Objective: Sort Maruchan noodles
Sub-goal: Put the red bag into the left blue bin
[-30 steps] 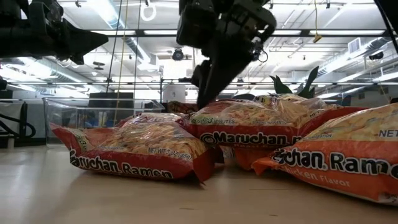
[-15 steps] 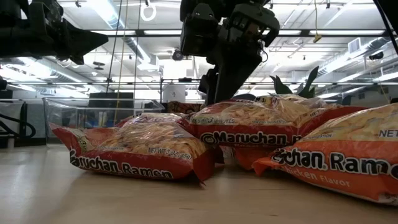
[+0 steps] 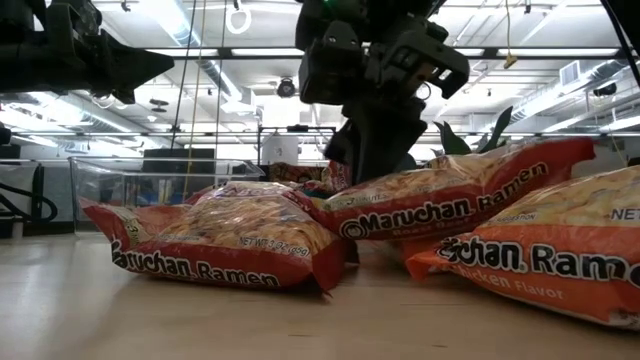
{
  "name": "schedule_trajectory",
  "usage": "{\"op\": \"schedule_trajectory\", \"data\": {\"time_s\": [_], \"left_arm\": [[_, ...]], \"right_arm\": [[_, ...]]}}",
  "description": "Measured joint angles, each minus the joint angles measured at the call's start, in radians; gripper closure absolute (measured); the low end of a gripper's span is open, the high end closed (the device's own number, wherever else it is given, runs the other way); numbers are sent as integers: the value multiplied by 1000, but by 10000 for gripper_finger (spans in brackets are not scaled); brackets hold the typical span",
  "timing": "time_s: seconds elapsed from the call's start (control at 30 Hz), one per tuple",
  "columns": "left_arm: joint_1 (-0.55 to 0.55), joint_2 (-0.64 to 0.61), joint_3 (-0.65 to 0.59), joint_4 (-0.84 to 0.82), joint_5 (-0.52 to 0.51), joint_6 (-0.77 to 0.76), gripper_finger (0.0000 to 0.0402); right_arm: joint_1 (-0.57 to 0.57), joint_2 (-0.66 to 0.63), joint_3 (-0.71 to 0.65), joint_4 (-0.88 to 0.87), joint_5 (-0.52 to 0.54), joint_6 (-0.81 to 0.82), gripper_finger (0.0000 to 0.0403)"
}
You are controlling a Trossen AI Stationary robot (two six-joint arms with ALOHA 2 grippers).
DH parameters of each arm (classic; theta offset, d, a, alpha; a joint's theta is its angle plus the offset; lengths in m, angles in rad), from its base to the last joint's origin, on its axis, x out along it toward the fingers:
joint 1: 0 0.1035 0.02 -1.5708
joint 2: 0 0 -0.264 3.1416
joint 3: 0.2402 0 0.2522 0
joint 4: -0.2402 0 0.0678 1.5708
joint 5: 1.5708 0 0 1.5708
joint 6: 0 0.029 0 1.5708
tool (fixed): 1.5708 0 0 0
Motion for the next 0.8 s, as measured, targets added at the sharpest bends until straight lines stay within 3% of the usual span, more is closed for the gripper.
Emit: {"op": "schedule_trajectory", "data": {"time_s": [0.17,0.33,0.8], "left_arm": [[0,0,0,0,0,0,383],[0,0,0,0,0,0,383],[0,0,0,0,0,0,383]], "right_arm": [[-3,-2,0,-7,0,-38,394],[-17,-54,0,-20,19,-43,393],[-27,-319,0,18,215,-146,400]]}}
